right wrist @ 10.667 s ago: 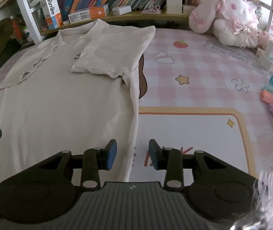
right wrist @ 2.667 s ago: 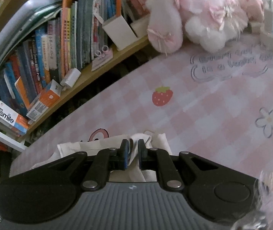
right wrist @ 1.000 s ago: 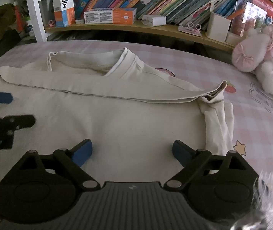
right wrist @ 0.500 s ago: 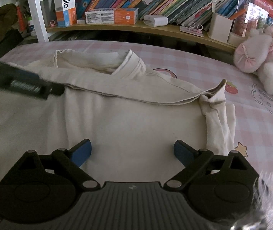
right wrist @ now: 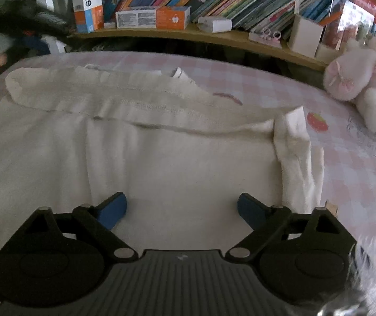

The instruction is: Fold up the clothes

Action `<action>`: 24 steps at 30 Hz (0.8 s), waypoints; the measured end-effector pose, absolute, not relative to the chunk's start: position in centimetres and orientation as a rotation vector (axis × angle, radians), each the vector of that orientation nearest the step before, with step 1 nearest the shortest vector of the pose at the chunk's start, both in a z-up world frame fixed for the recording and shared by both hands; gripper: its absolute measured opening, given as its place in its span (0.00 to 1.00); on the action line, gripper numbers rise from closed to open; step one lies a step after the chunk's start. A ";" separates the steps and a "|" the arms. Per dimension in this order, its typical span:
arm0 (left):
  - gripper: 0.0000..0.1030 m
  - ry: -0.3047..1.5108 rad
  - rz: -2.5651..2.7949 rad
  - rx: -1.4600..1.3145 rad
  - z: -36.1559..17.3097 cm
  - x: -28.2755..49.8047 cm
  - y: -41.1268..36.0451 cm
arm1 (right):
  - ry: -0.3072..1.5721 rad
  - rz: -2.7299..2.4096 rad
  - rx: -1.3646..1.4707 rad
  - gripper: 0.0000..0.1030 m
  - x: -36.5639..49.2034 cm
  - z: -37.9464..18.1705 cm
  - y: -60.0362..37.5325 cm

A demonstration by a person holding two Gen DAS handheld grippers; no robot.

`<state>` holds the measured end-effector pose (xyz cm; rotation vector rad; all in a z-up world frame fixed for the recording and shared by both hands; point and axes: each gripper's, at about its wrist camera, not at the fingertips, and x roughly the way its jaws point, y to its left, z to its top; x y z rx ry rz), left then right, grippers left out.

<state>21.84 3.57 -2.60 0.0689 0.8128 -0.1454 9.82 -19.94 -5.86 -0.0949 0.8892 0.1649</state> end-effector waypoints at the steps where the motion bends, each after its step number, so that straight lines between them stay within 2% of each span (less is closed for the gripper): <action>1: 0.74 0.803 -0.182 0.093 -2.6 20.6 3.8 | 0.882 0.163 -0.100 0.86 10.2 -5.8 -20.0; 6: 0.74 0.808 -0.287 0.220 -4.1 14.8 4.8 | 0.881 0.185 -0.105 0.86 12.6 -6.0 -20.4; 10: 0.74 0.913 -0.290 0.182 -6.1 13.4 5.7 | 0.900 0.234 -0.112 0.87 15.1 -6.2 -20.4; 14: 0.74 0.940 -0.245 0.220 -6.9 13.6 5.0 | 0.898 0.251 -0.101 0.90 18.7 -6.4 -20.4; 16: 0.74 0.952 -0.227 0.191 -6.9 14.4 5.0 | 0.847 0.185 -0.067 0.79 20.8 -5.9 -20.9; 20: 0.74 0.981 -0.179 0.061 -6.8 15.6 6.7 | 0.739 0.035 0.033 0.79 22.1 -3.9 -23.2; 24: 0.74 0.983 -0.146 0.008 -7.1 17.2 8.4 | 0.724 0.045 0.099 0.79 20.1 -3.0 -25.1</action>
